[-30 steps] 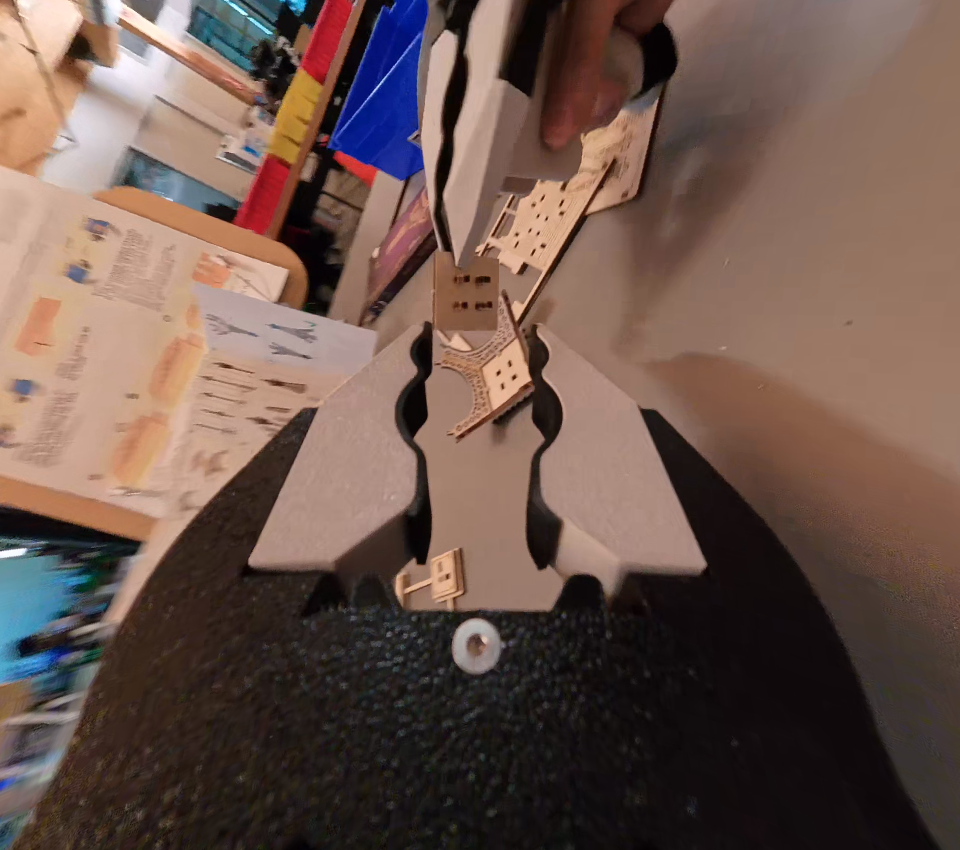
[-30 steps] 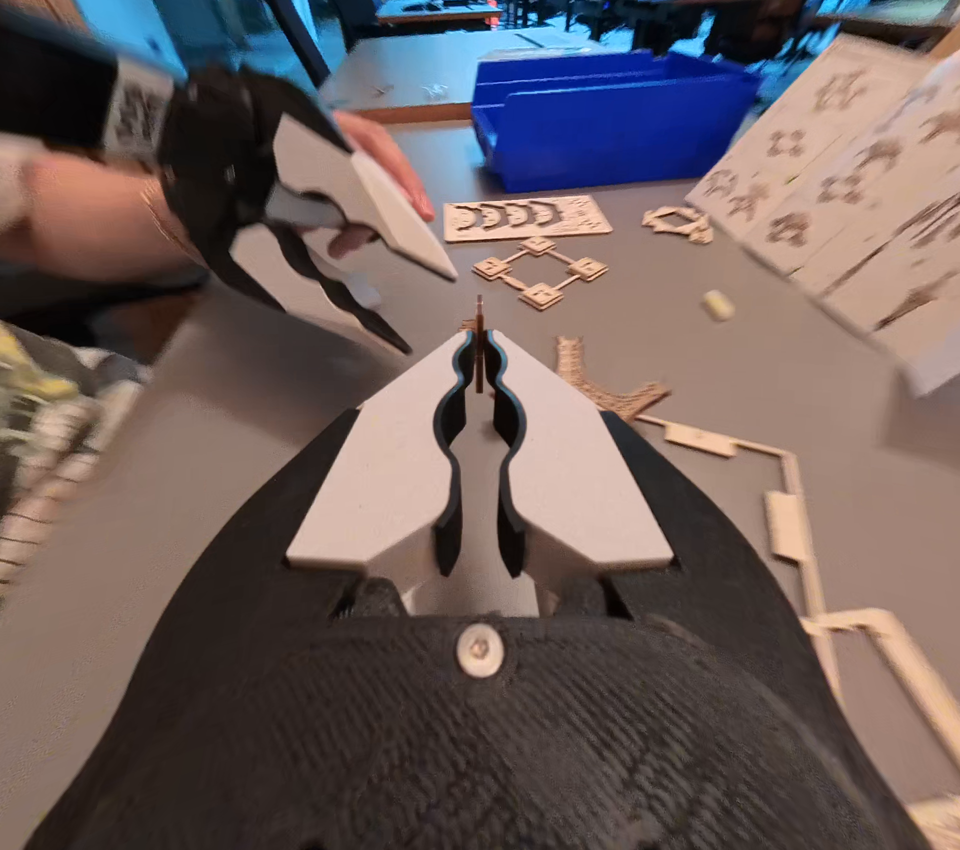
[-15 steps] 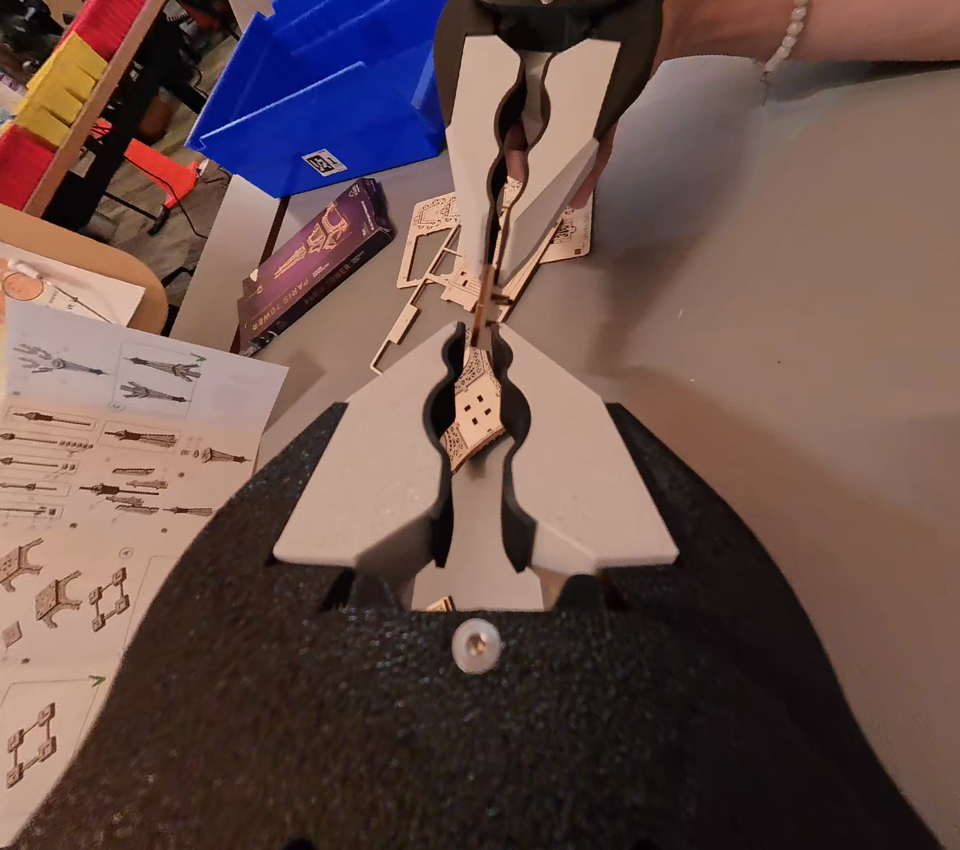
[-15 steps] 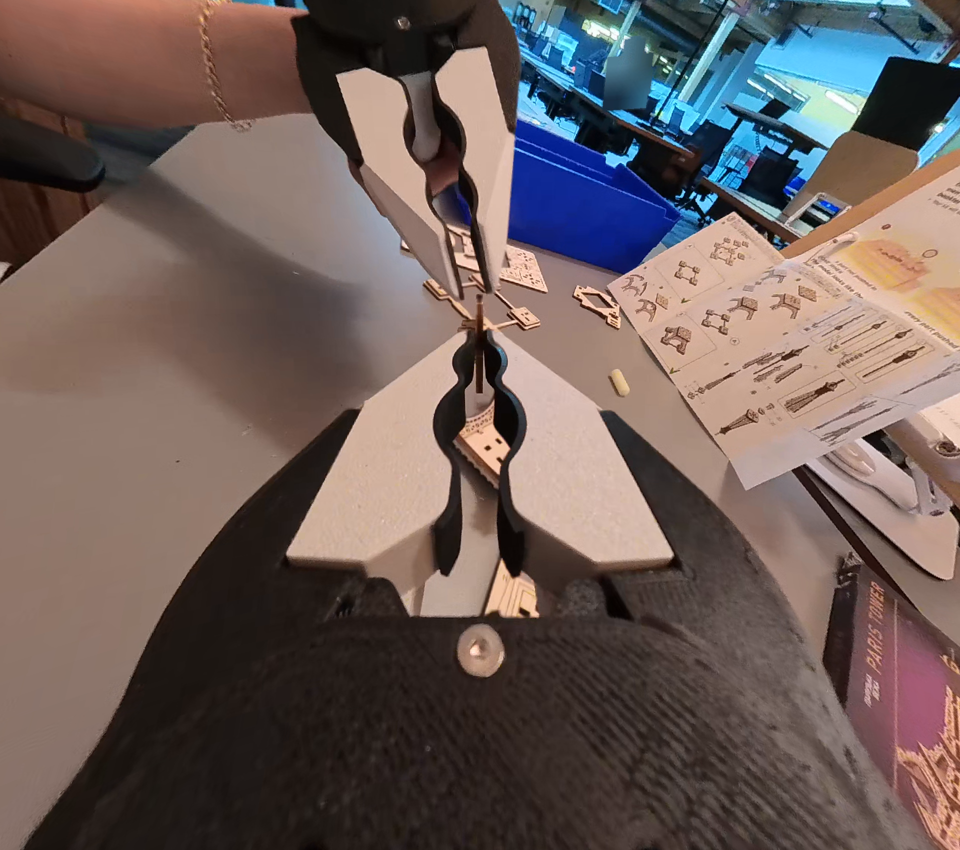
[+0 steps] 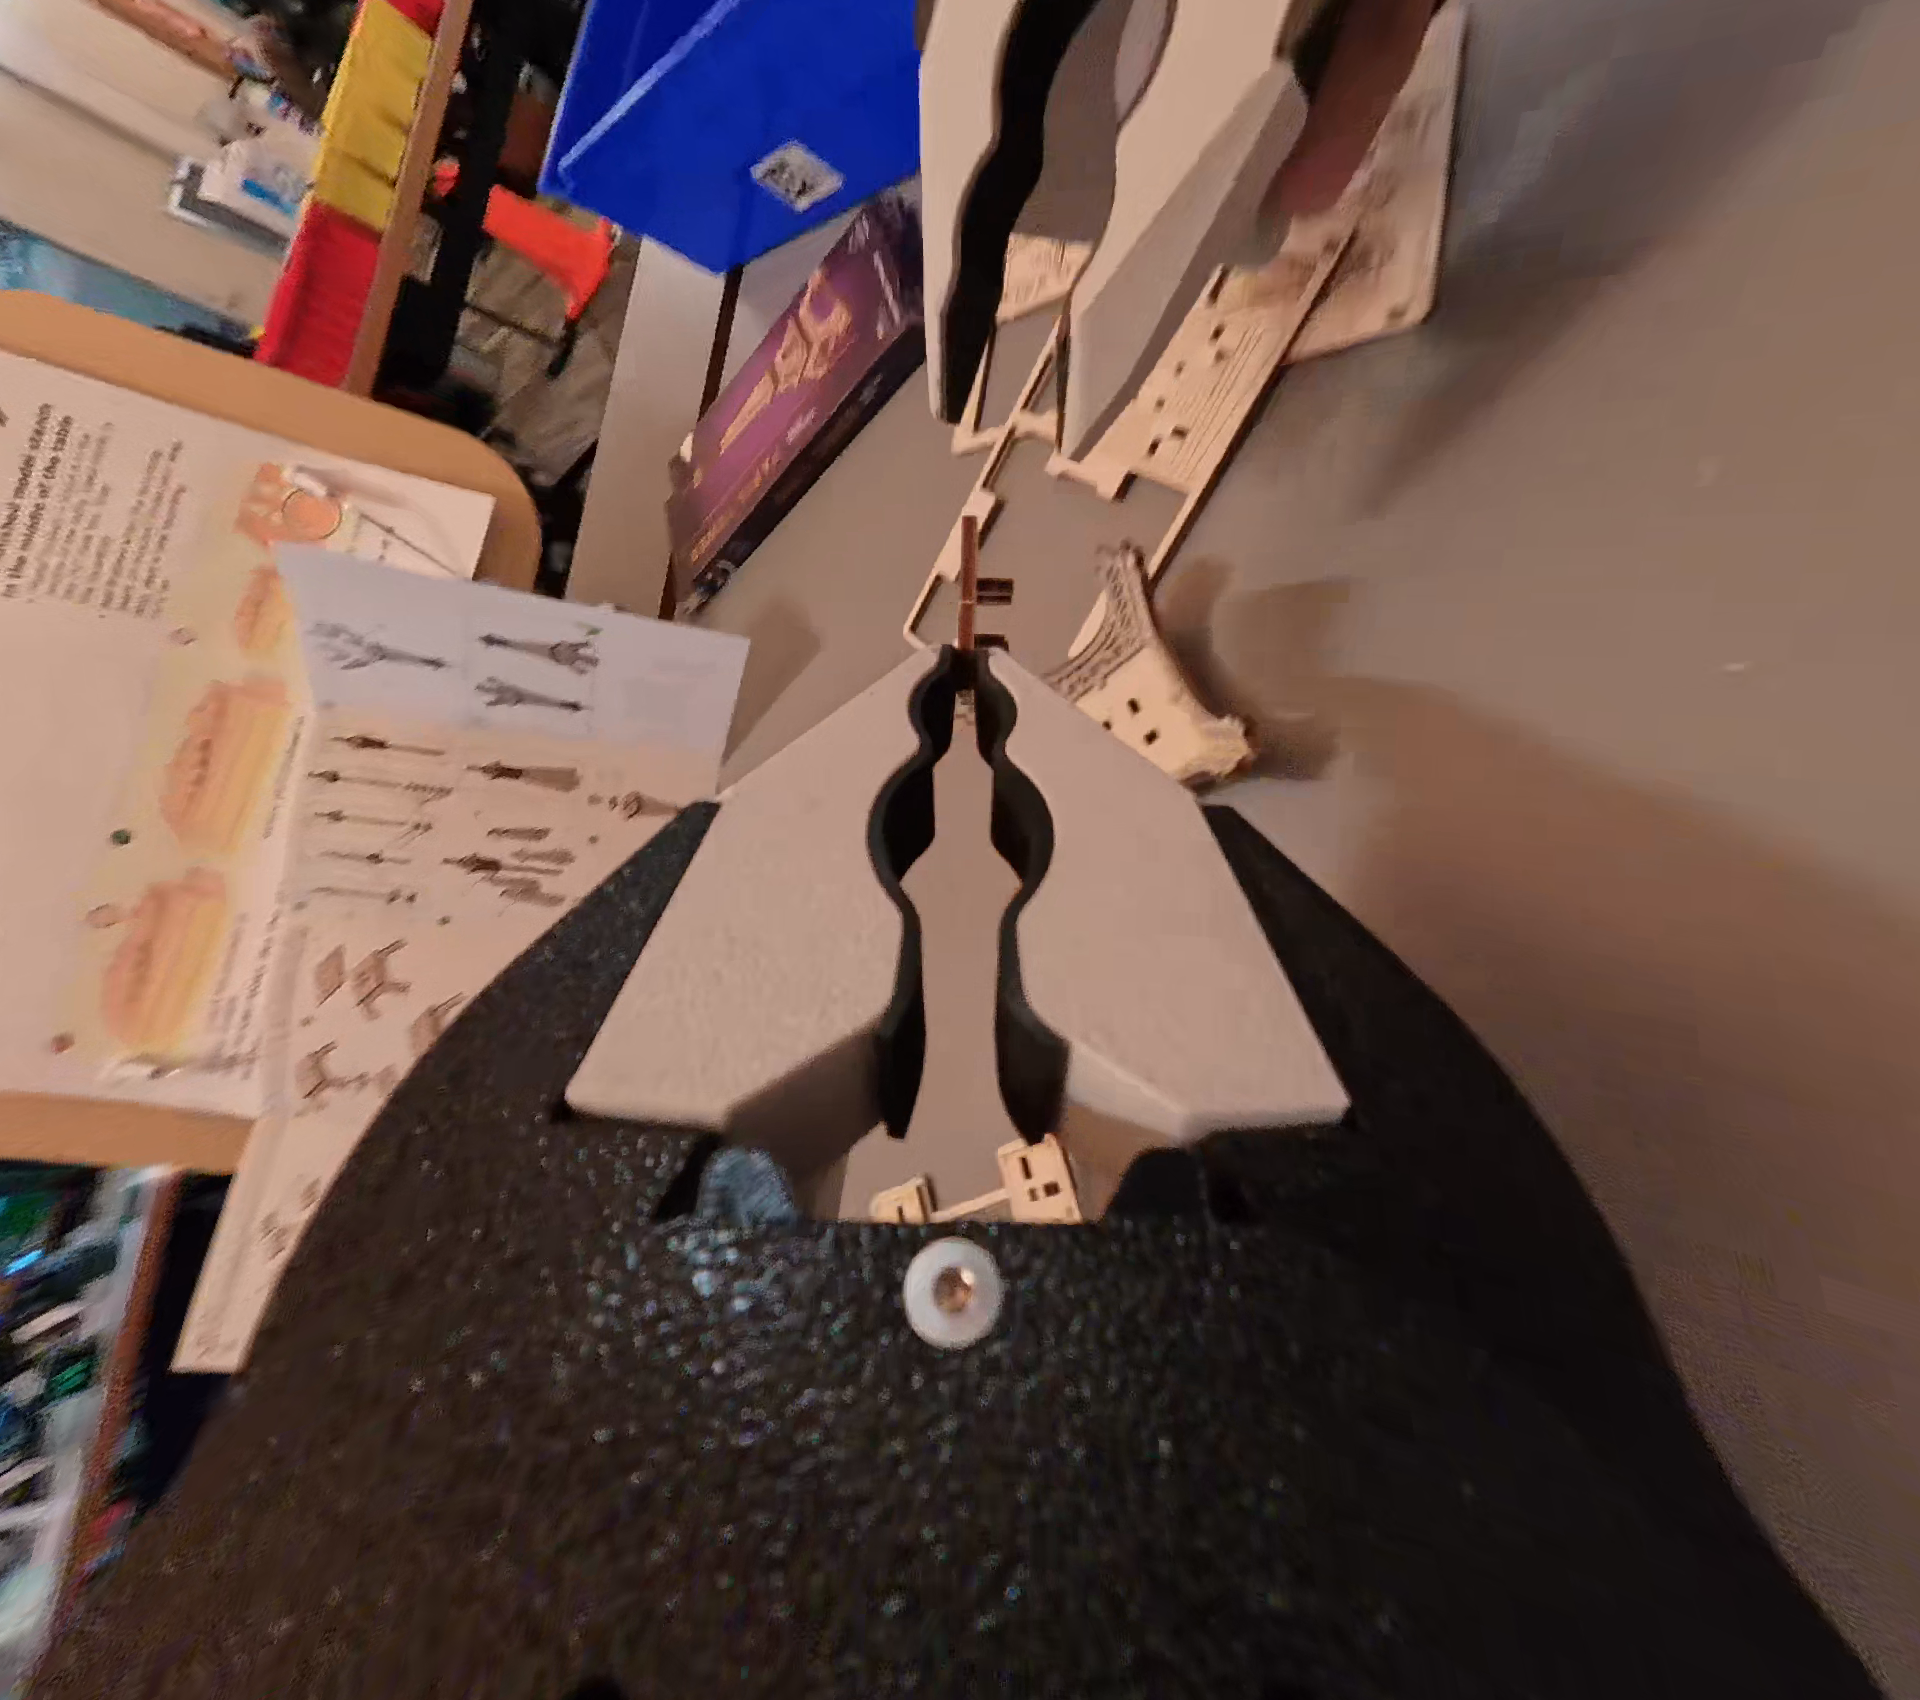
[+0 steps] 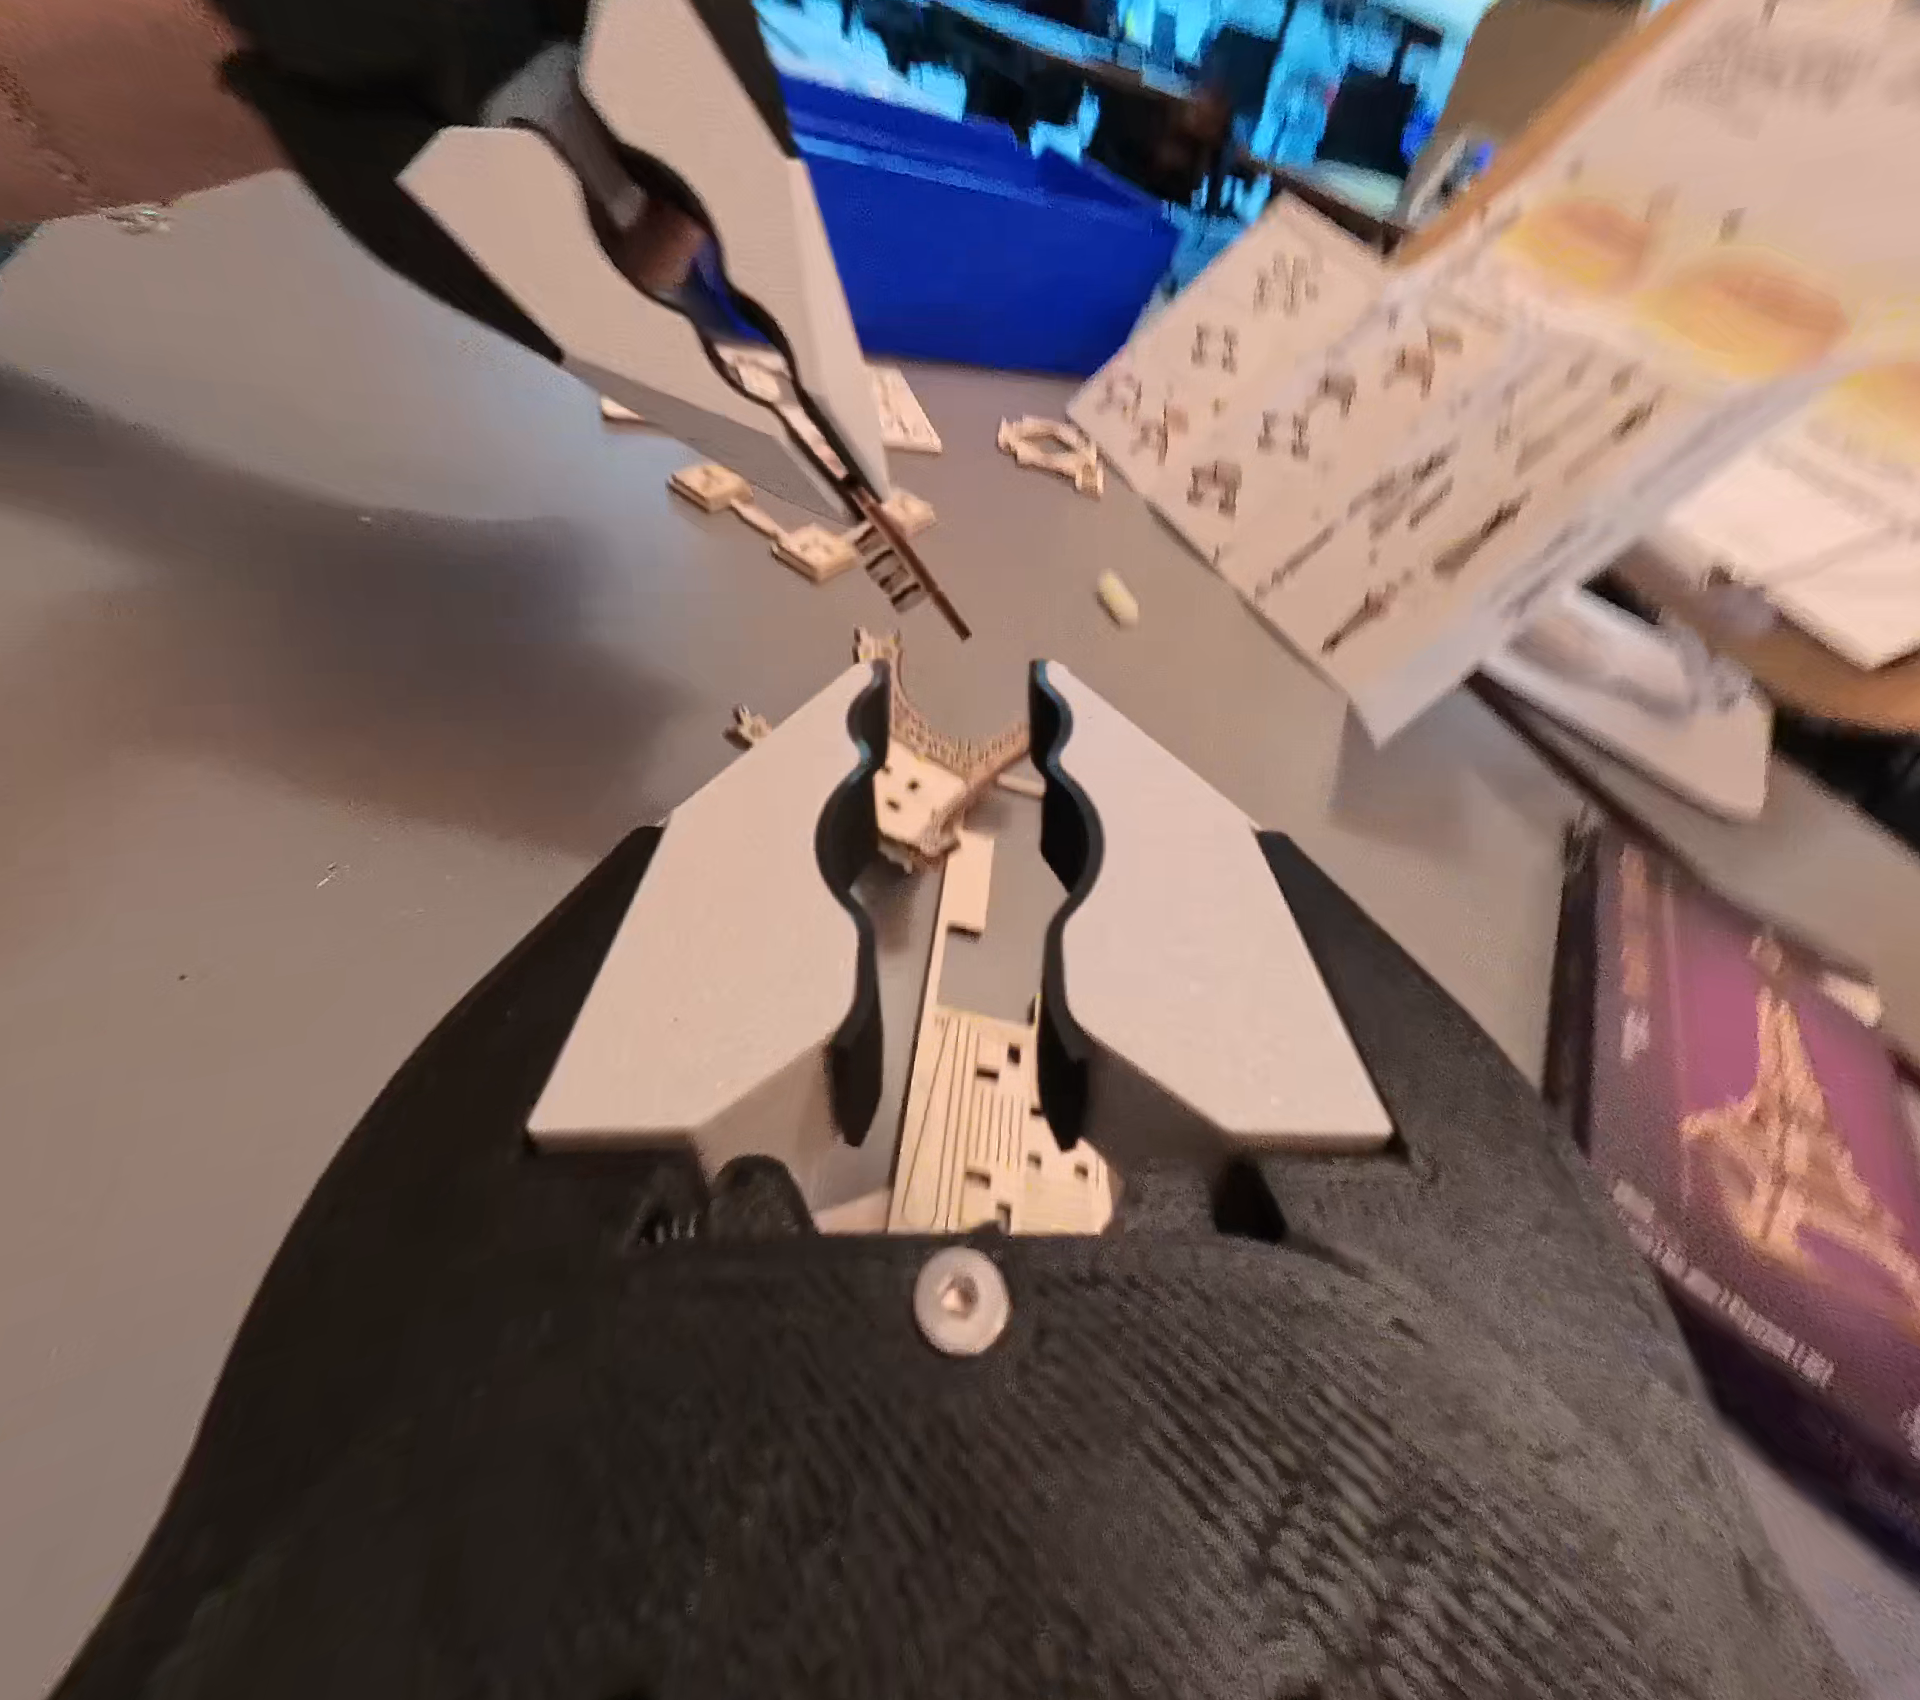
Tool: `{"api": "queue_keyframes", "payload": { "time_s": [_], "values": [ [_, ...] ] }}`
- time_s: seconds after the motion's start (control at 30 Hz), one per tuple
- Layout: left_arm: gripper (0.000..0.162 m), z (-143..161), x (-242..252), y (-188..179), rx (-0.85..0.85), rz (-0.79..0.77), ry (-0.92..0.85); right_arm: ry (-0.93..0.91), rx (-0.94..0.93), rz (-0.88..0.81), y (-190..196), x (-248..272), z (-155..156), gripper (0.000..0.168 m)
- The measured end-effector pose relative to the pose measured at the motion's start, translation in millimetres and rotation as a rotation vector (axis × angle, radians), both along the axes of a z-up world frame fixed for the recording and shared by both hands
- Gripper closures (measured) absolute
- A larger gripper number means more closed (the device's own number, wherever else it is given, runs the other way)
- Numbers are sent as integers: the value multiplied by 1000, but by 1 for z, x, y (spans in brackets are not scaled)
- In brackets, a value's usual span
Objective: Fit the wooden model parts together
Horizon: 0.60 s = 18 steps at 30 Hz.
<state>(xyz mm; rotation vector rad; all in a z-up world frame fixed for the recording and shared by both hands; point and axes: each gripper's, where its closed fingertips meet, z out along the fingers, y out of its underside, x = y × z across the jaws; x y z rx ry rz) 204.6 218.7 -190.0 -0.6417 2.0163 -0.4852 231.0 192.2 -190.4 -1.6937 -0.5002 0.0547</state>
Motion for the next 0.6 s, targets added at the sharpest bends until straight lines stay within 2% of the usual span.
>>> {"api": "queue_keyframes", "payload": {
  "time_s": [0.1, 0.23, 0.37, 0.6],
  "values": [
    [162, -23, 8, 12, 154, 60, 15, 22, -140, -72, 4, 11, -24, 133],
    [162, -50, 10, 13, 271, 75, 85, 21, -249, -102, 6, 14, -44, 133],
    [162, -61, 13, 14, 308, 97, 113, 9, -299, -122, 8, 14, -53, 135],
    [162, -64, 13, 17, 415, 131, 147, -25, -332, -142, 10, 14, -60, 141]
  ]
}}
